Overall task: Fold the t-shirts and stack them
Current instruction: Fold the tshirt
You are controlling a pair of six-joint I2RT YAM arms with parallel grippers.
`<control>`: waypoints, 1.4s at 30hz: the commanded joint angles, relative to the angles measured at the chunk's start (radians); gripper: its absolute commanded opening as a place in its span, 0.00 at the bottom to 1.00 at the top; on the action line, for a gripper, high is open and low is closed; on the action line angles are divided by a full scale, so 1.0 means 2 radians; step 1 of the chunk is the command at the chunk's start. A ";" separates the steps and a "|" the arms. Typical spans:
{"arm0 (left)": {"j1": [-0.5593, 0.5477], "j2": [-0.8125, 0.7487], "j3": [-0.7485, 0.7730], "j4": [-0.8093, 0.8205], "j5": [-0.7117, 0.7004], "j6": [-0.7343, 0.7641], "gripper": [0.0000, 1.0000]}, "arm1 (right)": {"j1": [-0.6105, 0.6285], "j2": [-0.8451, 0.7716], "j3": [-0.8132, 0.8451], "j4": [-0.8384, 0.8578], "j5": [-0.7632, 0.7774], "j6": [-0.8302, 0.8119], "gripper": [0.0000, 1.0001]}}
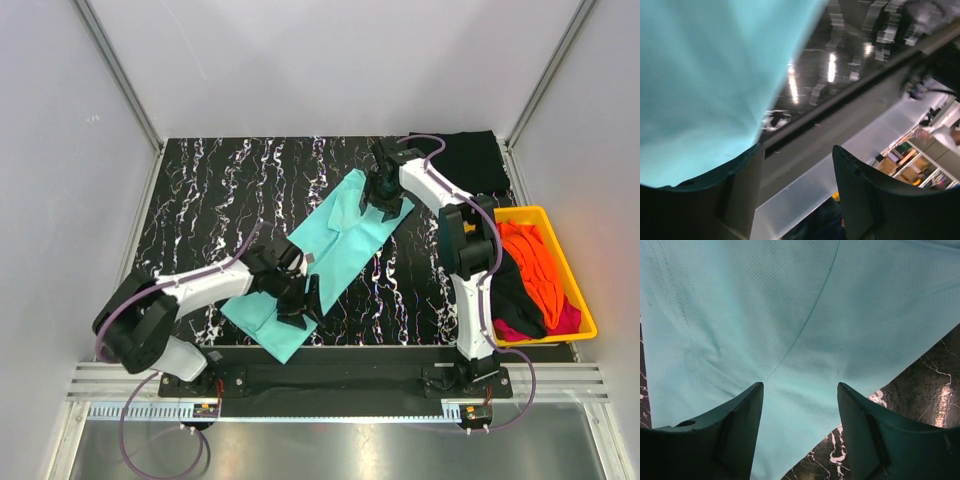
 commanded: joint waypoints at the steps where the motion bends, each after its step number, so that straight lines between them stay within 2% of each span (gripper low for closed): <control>1: -0.008 -0.053 0.044 0.023 0.028 0.007 0.64 | 0.019 0.003 0.019 0.020 0.033 0.006 0.68; 3: -0.006 -0.066 0.055 0.019 0.023 0.019 0.66 | 0.029 0.014 0.022 0.024 0.039 0.002 0.69; 7: 0.004 -0.086 0.092 -0.034 -0.032 0.057 0.67 | 0.037 0.046 0.042 0.026 0.052 -0.014 0.70; 11: 0.022 -0.066 0.130 -0.082 -0.095 0.123 0.69 | 0.038 0.101 0.091 0.024 0.058 -0.034 0.71; 17: 0.032 0.001 0.170 -0.122 -0.161 0.186 0.72 | 0.039 0.206 0.260 0.010 0.074 -0.083 0.73; 20: 0.037 0.064 0.186 -0.136 -0.192 0.209 0.74 | 0.039 0.257 0.390 0.001 0.068 -0.107 0.74; 22: 0.039 0.087 0.194 -0.137 -0.205 0.216 0.75 | 0.039 0.271 0.426 0.001 0.064 -0.119 0.75; 24: 0.043 0.113 0.197 -0.136 -0.213 0.216 0.76 | 0.038 0.276 0.457 0.005 0.062 -0.126 0.81; 28: 0.045 0.152 0.198 -0.131 -0.181 0.219 0.75 | 0.036 0.242 0.460 0.021 0.046 -0.129 0.86; 32: 0.045 0.173 0.177 -0.103 -0.121 0.192 0.74 | 0.034 0.168 0.407 0.020 0.043 -0.129 0.88; 37: 0.034 0.181 0.158 -0.038 -0.031 0.135 0.74 | 0.026 0.083 0.337 0.009 0.032 -0.119 0.90; 42: 0.016 0.187 0.144 0.048 0.034 0.067 0.74 | 0.024 0.059 0.311 -0.047 0.020 -0.120 0.90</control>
